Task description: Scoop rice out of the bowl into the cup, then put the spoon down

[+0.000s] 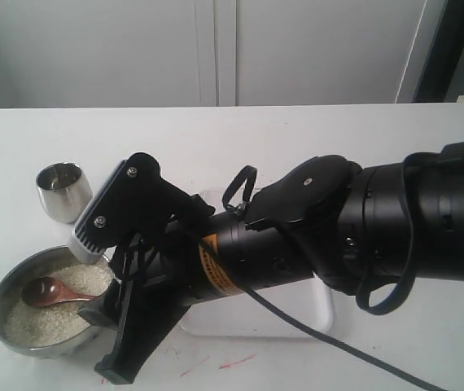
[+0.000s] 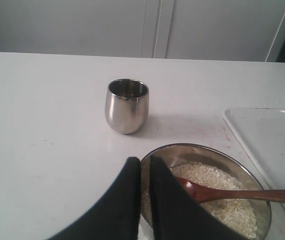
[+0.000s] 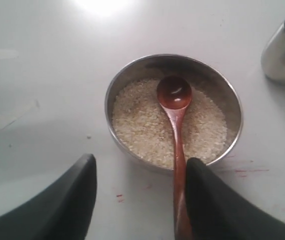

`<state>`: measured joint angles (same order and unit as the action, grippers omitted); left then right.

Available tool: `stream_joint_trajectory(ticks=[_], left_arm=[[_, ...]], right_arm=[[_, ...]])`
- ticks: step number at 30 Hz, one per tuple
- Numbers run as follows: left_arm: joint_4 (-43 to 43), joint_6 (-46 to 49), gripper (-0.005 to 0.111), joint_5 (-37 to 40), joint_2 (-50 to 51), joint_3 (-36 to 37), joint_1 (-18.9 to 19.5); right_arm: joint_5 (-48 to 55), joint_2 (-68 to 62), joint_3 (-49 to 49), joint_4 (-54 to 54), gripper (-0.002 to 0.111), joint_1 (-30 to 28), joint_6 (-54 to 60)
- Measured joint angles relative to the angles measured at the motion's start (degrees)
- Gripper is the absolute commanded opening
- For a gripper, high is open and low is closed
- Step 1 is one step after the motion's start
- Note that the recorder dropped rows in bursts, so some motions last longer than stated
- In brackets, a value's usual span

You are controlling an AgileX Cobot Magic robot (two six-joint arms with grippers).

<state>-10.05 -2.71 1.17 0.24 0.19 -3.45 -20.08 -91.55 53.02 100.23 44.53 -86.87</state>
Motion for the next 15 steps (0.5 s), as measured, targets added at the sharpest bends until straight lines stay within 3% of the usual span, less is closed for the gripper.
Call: stream_joint_trajectory(ticks=[8,15], left_arm=[[0.00,0.00,0.014,0.00,0.00,0.00,0.00],[0.00,0.00,0.014,0.00,0.00,0.00,0.00]], right_arm=[[-8.71,0.00,0.00,-0.10,0.051,0.00,-3.73],[-9.32,0.00,0.00,-0.51,0.051,0.00,-1.96]])
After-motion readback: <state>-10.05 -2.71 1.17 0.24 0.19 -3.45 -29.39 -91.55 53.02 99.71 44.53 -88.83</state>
